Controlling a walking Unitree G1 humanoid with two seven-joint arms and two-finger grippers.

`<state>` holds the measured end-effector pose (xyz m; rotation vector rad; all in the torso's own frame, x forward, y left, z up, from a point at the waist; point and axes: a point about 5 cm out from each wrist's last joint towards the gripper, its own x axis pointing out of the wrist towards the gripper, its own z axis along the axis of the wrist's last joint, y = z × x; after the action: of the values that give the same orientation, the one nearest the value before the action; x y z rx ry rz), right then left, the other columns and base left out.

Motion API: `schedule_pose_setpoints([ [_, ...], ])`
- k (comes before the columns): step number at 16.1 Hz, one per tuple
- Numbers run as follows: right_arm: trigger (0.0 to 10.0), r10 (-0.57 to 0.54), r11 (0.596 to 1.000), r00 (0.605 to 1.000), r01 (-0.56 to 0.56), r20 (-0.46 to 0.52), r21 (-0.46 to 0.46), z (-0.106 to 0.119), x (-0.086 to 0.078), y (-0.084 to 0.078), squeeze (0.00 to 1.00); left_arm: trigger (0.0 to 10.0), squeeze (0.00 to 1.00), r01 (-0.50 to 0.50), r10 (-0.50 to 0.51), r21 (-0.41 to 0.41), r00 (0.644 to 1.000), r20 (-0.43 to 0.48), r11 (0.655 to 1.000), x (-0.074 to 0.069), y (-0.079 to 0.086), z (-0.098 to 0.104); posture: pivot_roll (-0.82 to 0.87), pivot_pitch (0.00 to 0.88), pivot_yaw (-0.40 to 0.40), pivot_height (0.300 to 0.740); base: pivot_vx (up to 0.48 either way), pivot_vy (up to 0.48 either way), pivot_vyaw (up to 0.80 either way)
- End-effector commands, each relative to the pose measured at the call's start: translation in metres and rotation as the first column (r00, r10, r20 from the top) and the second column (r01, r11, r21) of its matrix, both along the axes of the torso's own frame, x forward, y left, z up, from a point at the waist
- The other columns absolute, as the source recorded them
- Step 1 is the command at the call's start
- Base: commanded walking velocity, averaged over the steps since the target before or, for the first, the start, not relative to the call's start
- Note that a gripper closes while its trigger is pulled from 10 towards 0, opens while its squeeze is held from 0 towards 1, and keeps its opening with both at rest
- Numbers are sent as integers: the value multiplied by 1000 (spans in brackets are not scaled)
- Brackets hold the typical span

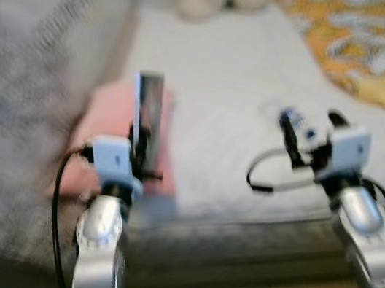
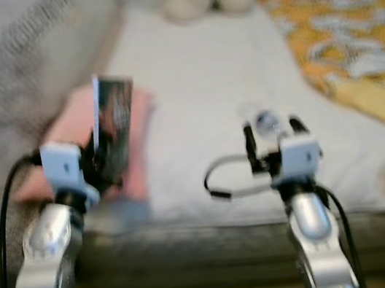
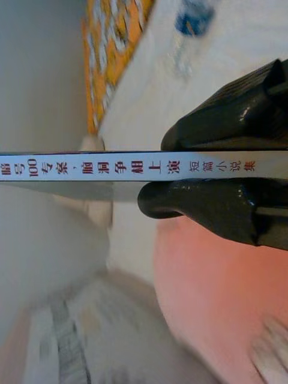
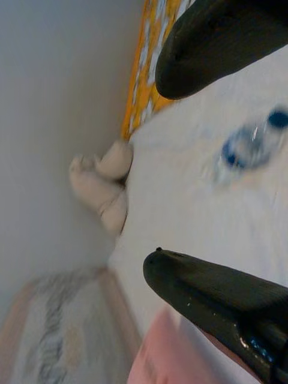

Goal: Clean up the room

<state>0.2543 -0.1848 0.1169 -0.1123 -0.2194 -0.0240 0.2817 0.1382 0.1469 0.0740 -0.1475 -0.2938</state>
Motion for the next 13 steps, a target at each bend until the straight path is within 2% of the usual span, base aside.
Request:
schedule_pose_setpoints([
  [1, 10000, -18, 1000, 1000, 18, -3, -11, 0, 0, -7, 357, 10000, 0, 70, -70, -16, 997, 42, 997, 4, -16, 11, -98, 0, -10, 740, 480, 0, 0],
  [4, 10000, -14, 1000, 1000, 14, 2, -13, 1, 1, -7, 353, 10000, 0, 144, -146, 25, 988, 52, 989, 13, -29, 20, -97, 0, -16, 740, 476, 0, 0],
  [5, 10000, -13, 1000, 1000, 13, 2, -13, 1, 1, -7, 349, 10000, 0, 174, -175, 10, 984, 32, 985, 18, -35, 22, -94, 0, -19, 740, 0, 0, 0],
  [6, 10000, -8, 1000, 1000, 8, 0, -12, 1, 1, -6, 353, 10000, 0, 230, -231, -46, 973, 2, 972, 30, -48, 28, -94, 0, -24, 740, 0, 0, 0],
  [8, 10000, 2, 1000, 1000, -2, -2, -13, 1, -1, -5, 349, 10000, 0, 362, -372, -175, 928, -28, 916, 54, -76, 44, -104, 13, -28, 740, 0, 0, 0],
  [9, 10000, 4, 1000, 1000, -4, -3, -14, 2, -3, -5, 353, 10000, 0, 407, -423, -201, 906, -37, 891, 58, -84, 47, -124, 35, -29, 740, 0, 0, 0],
  [11, 10000, 7, 1000, 1000, -7, -13, -21, 4, -15, -7, 353, 10000, 0, 509, -548, -259, 830, -105, 821, 70, -105, 45, -162, 88, -26, 740, 0, 0, 0],
  [12, 10000, 4, 1000, 1000, -5, -21, -22, 4, -20, -8, 349, 10000, 0, 495, -545, -281, 827, -137, 822, 75, -106, 41, -180, 120, -25, 740, 0, 0, 0],
  [13, 10000, 1, 1000, 999, -3, -46, -29, 5, -37, -11, 353, 10000, 0, 435, -534, -375, 817, -219, 819, 88, -102, 28, -219, 181, -27, 740, 0, 0, 0],
])
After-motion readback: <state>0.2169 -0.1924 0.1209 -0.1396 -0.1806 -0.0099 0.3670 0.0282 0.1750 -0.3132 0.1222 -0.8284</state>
